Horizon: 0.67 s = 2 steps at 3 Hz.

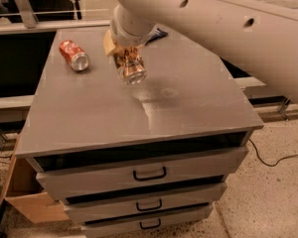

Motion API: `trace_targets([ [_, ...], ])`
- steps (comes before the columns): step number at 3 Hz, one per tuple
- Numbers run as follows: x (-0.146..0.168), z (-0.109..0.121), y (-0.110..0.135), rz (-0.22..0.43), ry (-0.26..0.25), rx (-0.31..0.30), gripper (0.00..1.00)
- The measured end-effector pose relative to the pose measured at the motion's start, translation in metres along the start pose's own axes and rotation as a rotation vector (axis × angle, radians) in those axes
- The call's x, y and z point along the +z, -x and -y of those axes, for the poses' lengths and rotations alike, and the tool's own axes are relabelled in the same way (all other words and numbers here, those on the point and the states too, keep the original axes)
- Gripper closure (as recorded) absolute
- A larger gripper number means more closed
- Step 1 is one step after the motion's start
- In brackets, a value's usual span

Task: Place orange can upright

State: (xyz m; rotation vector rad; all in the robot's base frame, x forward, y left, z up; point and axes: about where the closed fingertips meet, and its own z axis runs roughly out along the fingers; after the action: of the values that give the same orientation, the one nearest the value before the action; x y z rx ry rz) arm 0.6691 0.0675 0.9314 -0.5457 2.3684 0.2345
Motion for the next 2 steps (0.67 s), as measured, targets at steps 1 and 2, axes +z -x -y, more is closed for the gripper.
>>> trace_targets([
  [1, -0.007, -0.005, 0.018, 0.135, 0.146, -0.027, 1.0],
  [2, -0.005, -0.017, 0.041, 0.265, 0.294, -0.032, 1.0],
])
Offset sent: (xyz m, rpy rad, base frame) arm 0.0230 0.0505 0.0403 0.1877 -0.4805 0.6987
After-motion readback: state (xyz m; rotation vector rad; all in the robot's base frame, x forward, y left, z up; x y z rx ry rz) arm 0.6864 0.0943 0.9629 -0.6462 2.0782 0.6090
